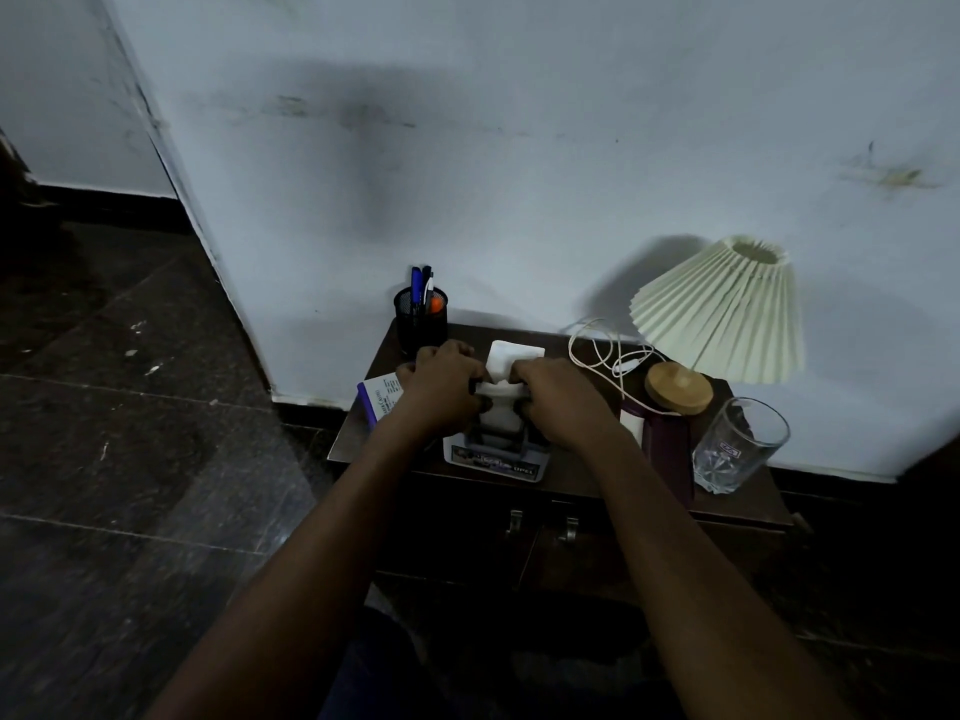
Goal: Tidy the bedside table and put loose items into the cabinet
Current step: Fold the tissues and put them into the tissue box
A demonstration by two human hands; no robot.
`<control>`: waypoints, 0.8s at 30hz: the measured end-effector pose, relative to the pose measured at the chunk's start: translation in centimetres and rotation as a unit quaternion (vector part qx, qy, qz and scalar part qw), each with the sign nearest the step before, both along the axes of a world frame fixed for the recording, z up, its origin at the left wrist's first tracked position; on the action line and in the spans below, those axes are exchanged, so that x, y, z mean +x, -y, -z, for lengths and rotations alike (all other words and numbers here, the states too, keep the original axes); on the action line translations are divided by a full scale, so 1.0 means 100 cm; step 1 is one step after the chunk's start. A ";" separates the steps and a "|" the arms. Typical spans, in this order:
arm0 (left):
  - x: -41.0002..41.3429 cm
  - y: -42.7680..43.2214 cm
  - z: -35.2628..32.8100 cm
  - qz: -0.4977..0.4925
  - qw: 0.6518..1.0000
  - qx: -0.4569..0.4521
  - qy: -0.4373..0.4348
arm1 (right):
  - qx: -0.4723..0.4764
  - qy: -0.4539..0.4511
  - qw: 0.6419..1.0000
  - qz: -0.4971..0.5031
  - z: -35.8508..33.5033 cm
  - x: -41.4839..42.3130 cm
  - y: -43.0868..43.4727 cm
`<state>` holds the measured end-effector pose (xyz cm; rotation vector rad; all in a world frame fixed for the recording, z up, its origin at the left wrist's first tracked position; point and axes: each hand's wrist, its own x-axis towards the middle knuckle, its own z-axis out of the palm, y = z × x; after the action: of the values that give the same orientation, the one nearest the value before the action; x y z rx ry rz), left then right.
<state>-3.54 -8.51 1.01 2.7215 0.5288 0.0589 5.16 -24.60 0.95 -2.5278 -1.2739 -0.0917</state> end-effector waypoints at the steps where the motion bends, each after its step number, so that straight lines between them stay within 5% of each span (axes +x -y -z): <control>1: 0.002 0.000 0.000 0.004 1.000 0.009 -0.007 | -0.003 0.000 1.000 -0.002 -0.001 -0.001 -0.001; 11: 0.013 -0.003 0.003 0.011 1.000 0.027 -0.008 | -0.026 0.018 0.999 0.020 -0.003 -0.004 -0.006; 24: 0.006 -0.010 -0.009 0.028 1.000 0.002 -0.002 | 0.074 -0.059 0.992 0.078 -0.004 -0.005 0.004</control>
<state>-2.96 -7.47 1.96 2.7400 0.4526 0.0400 4.66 -25.02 1.37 -2.4616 -0.9859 -0.0669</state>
